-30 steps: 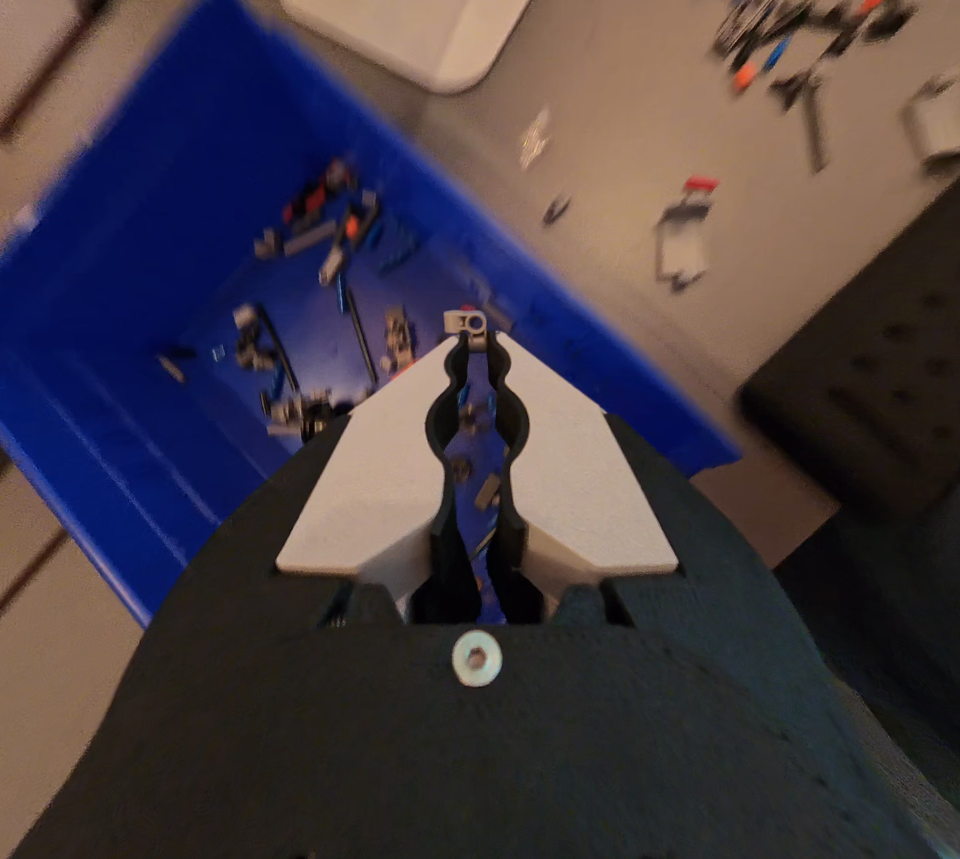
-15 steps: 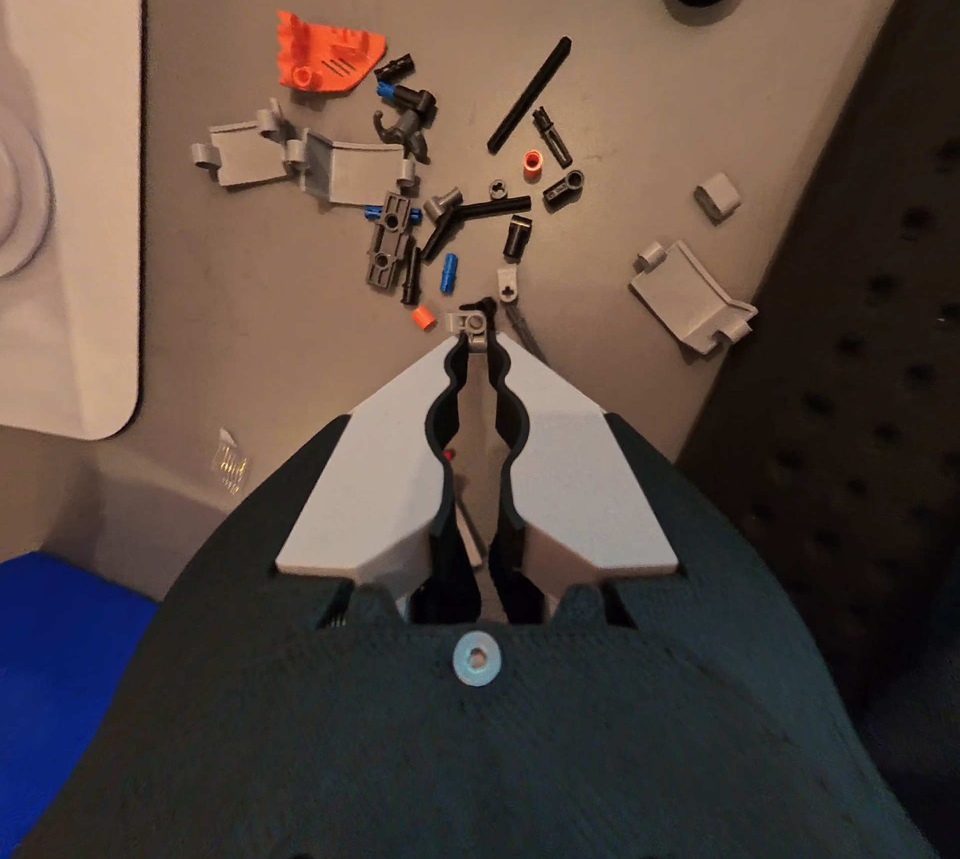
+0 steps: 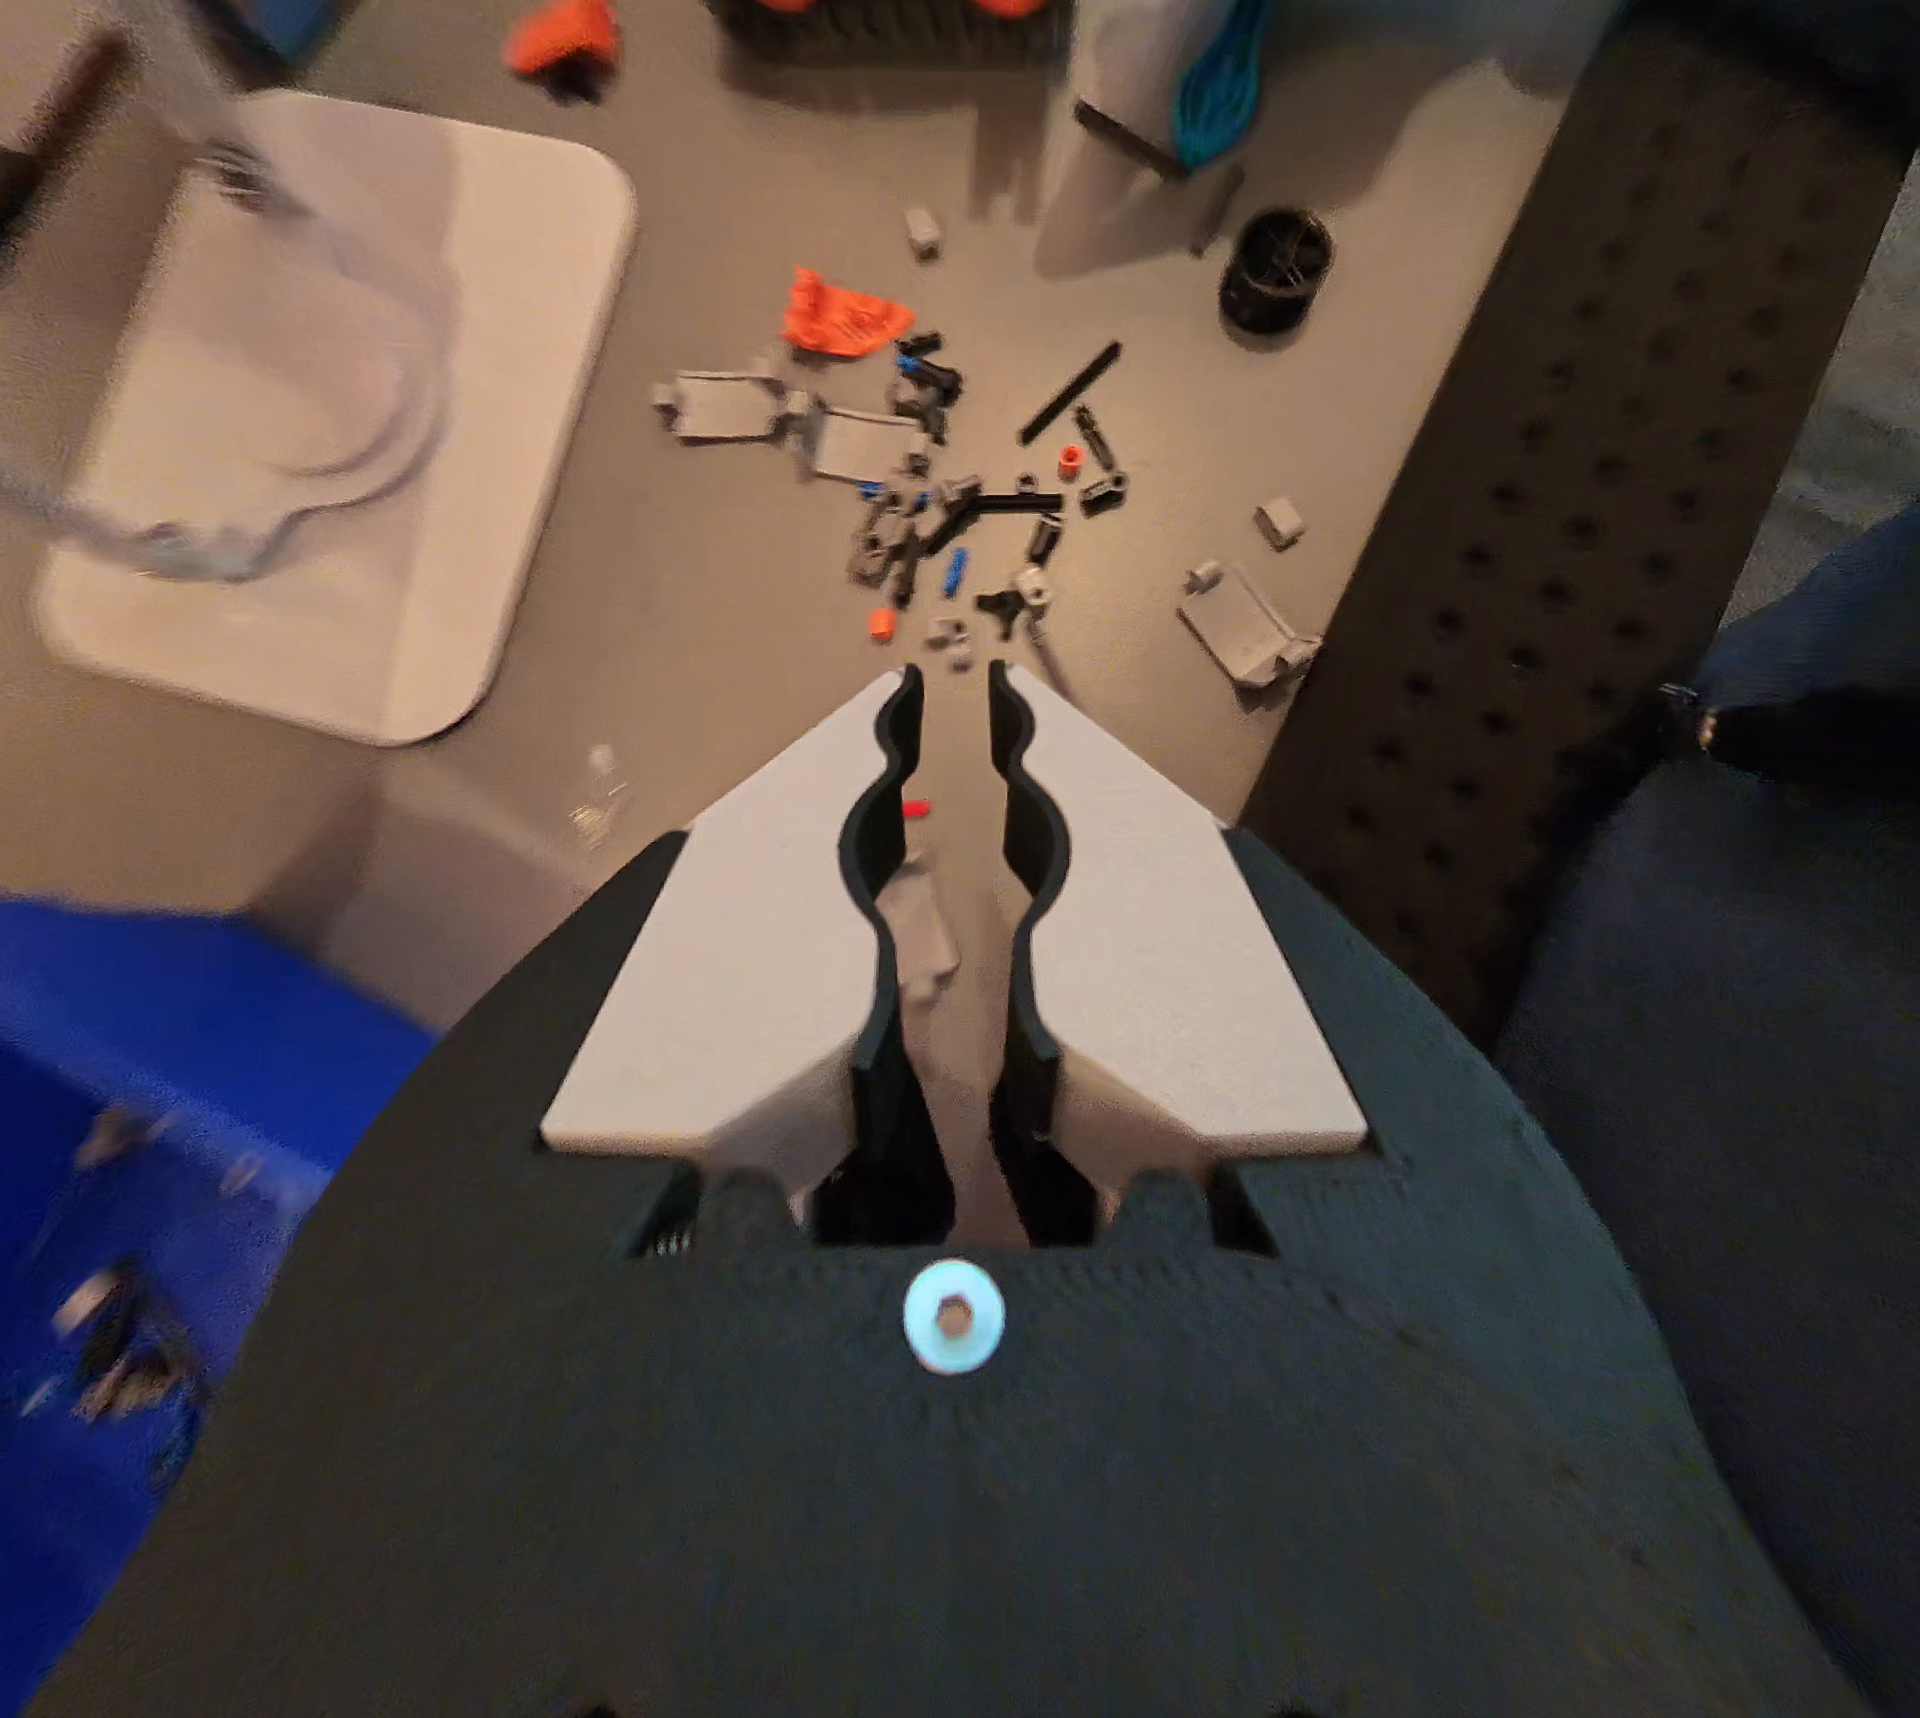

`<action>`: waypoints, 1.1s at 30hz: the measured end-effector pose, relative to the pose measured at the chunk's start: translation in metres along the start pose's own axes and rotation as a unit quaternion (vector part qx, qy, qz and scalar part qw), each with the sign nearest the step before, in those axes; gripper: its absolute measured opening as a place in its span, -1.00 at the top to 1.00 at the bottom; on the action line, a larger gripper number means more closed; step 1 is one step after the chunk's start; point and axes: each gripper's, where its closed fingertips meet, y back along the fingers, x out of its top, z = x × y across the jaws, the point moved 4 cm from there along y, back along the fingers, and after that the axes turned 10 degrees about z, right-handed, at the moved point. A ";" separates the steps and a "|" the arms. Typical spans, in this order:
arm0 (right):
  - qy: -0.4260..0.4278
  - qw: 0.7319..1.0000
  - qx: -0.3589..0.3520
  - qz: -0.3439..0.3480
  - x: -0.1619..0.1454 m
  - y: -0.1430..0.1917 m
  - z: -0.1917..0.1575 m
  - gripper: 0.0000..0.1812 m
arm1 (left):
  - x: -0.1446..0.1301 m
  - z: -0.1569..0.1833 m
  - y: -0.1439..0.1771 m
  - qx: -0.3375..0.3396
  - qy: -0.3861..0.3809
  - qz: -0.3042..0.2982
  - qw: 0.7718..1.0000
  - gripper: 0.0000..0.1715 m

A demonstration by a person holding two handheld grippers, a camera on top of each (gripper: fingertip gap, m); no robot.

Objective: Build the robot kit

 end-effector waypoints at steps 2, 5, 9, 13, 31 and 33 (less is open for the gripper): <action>0.000 1.000 0.001 -0.001 0.000 -0.001 -0.001 1.00 | -0.002 -0.025 0.041 0.060 0.003 0.010 0.998 0.90; -0.001 1.000 0.002 -0.002 -0.001 -0.001 -0.001 1.00 | -0.039 -0.075 0.093 0.159 0.049 -0.021 0.986 0.90; -0.002 1.000 0.002 -0.004 -0.002 -0.001 -0.001 1.00 | -0.128 -0.129 0.131 0.254 0.138 -0.145 0.946 0.89; -0.002 1.000 0.001 -0.004 -0.002 -0.001 -0.001 1.00 | -0.185 -0.146 0.138 0.264 0.184 -0.225 0.920 0.89; -0.006 1.000 0.000 -0.008 -0.004 0.000 0.001 1.00 | -0.188 -0.103 0.077 0.106 0.198 -0.210 0.952 0.74; -0.006 1.000 0.000 -0.008 -0.004 0.000 0.001 1.00 | -0.188 -0.103 0.075 0.103 0.204 -0.202 0.952 0.76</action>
